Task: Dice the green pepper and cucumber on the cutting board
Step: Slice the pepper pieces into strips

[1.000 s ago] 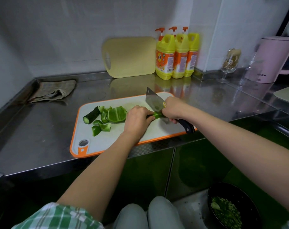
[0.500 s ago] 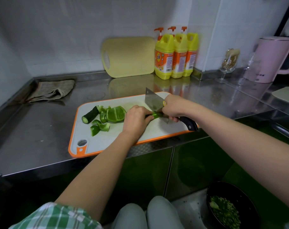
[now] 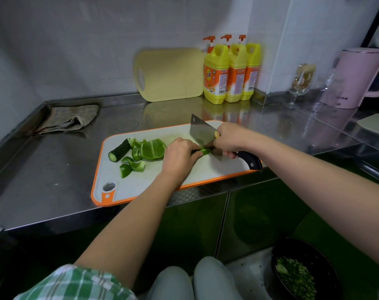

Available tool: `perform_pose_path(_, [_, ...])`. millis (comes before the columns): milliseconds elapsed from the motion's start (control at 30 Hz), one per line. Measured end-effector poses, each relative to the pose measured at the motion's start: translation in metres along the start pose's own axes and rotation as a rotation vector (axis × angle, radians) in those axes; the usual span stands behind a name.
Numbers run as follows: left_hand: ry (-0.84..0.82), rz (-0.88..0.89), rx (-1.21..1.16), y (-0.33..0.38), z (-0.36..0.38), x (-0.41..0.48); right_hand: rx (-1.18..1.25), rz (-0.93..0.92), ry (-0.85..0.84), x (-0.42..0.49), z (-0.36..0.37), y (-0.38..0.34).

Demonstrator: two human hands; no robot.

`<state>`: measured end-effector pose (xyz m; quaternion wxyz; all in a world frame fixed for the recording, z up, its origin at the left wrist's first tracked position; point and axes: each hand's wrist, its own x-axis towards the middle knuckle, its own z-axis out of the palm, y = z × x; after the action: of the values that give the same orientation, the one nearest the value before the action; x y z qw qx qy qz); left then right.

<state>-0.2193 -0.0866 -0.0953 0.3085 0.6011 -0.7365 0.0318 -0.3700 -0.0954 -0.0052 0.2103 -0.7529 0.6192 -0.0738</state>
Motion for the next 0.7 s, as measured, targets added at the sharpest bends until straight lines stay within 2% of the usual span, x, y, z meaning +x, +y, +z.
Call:
perform_pose_path(100, [-0.007,-0.013,-0.001,-0.001,0.001,0.001,0.007,0.005,-0.015,-0.001,0.006,-0.001])
perform_pose_path(367, [-0.007,-0.004,0.007,0.0,-0.001,-0.001,-0.089,0.011,0.087,0.017,0.024,-0.002])
perform_pose_path(500, [-0.006,-0.019,0.001,0.0,-0.002,-0.001,-0.037,-0.01,0.113,0.015,0.013,0.0])
perform_pose_path(700, [-0.008,-0.042,0.009,-0.002,0.0,0.0,-0.006,-0.016,-0.024,-0.001,0.003,-0.004])
